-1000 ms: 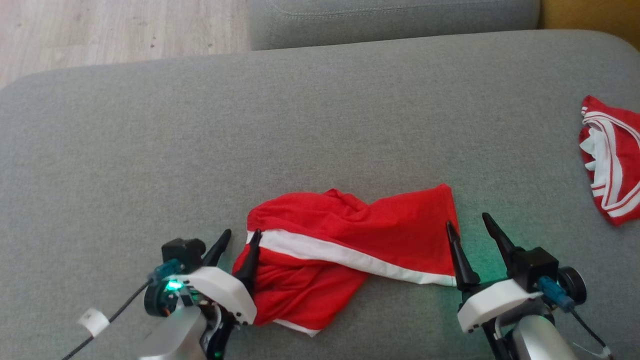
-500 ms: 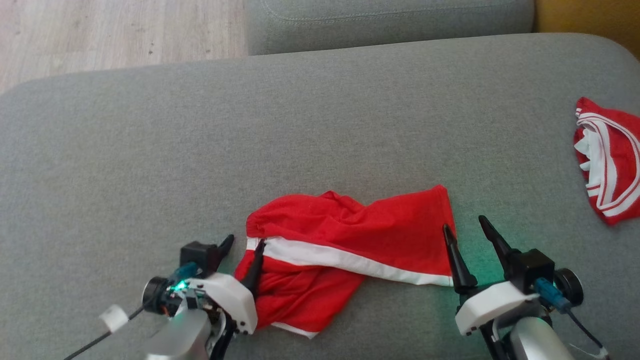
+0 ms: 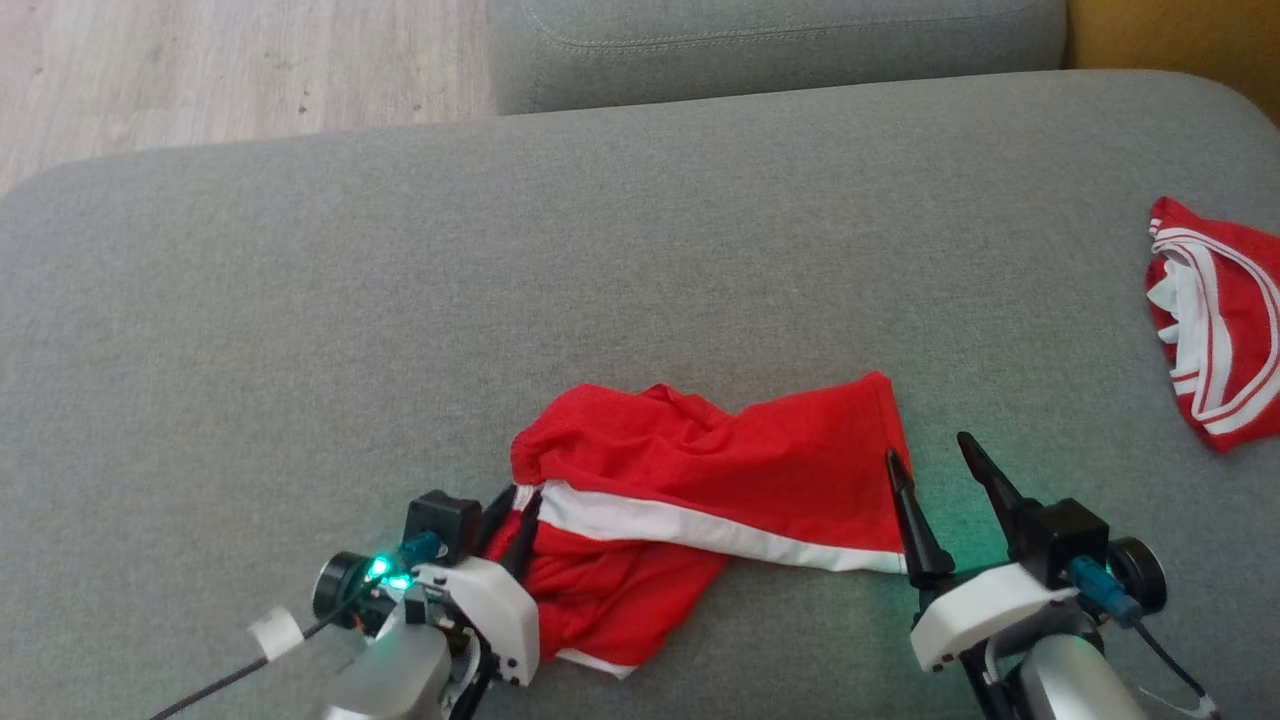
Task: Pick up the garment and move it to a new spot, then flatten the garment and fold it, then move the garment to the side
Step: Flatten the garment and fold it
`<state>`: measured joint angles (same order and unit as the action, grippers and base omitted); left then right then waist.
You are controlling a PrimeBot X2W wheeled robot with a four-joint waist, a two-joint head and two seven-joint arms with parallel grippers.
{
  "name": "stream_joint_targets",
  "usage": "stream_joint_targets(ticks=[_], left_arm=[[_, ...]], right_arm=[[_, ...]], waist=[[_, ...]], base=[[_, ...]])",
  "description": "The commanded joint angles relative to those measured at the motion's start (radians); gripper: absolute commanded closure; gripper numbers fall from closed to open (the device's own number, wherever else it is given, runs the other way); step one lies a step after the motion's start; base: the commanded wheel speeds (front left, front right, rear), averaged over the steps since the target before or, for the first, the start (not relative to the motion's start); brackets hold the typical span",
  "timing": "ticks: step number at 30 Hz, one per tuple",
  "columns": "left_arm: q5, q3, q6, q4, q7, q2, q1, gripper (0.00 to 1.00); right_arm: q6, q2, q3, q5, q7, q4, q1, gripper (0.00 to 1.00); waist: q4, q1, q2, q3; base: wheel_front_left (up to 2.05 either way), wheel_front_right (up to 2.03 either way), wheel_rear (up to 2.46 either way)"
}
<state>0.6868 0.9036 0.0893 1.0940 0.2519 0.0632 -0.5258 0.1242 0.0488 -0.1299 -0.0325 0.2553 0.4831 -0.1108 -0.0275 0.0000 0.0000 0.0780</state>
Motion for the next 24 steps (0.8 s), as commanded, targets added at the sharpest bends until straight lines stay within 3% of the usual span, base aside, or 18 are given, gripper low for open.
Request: stream_joint_targets(ticks=[1,3,5,11,16,20,24], left_arm=[[0.003,-0.007,0.007,0.007,-0.009,0.003,-0.026,0.82],[0.007,-0.001,0.013,0.019,-0.017,0.0,-0.028,0.85],[0.014,-0.001,0.016,0.028,-0.019,-0.002,-0.032,1.0],[0.019,-0.01,-0.007,0.049,-0.008,-0.005,-0.044,1.0],[0.007,-0.054,-0.089,0.007,0.009,0.015,-0.064,1.0],[-0.037,-0.15,-0.174,-0.166,0.009,0.068,-0.038,1.0],[-0.098,-0.25,-0.217,-0.336,0.01,0.117,0.03,1.0]], right_arm=[[0.007,0.001,-0.028,0.0,0.006,-0.028,-0.027,0.0],[0.007,0.001,-0.028,-0.002,0.006,-0.029,-0.028,0.0],[0.007,0.001,-0.027,-0.004,0.006,-0.03,-0.031,0.0],[0.007,0.001,-0.018,-0.006,0.006,-0.032,-0.034,0.0],[0.007,0.001,0.0,-0.012,0.006,-0.03,-0.024,0.0],[0.007,0.001,0.016,-0.01,0.006,-0.029,-0.006,0.0],[0.007,0.001,0.017,-0.015,0.006,-0.03,0.003,0.0]], waist=[[0.001,0.0,0.0,0.002],[0.002,0.0,0.0,0.005],[0.003,0.0,0.0,0.007],[0.007,0.0,0.0,0.008],[0.026,0.0,0.0,0.005],[0.043,0.0,0.0,0.0],[0.053,0.0,0.0,-0.008]], base=[[0.0,0.0,0.0],[0.0,0.0,0.0],[0.0,0.0,0.0],[0.0,0.0,0.0],[0.0,0.0,0.0],[0.0,0.0,0.0],[0.0,0.0,0.0]])
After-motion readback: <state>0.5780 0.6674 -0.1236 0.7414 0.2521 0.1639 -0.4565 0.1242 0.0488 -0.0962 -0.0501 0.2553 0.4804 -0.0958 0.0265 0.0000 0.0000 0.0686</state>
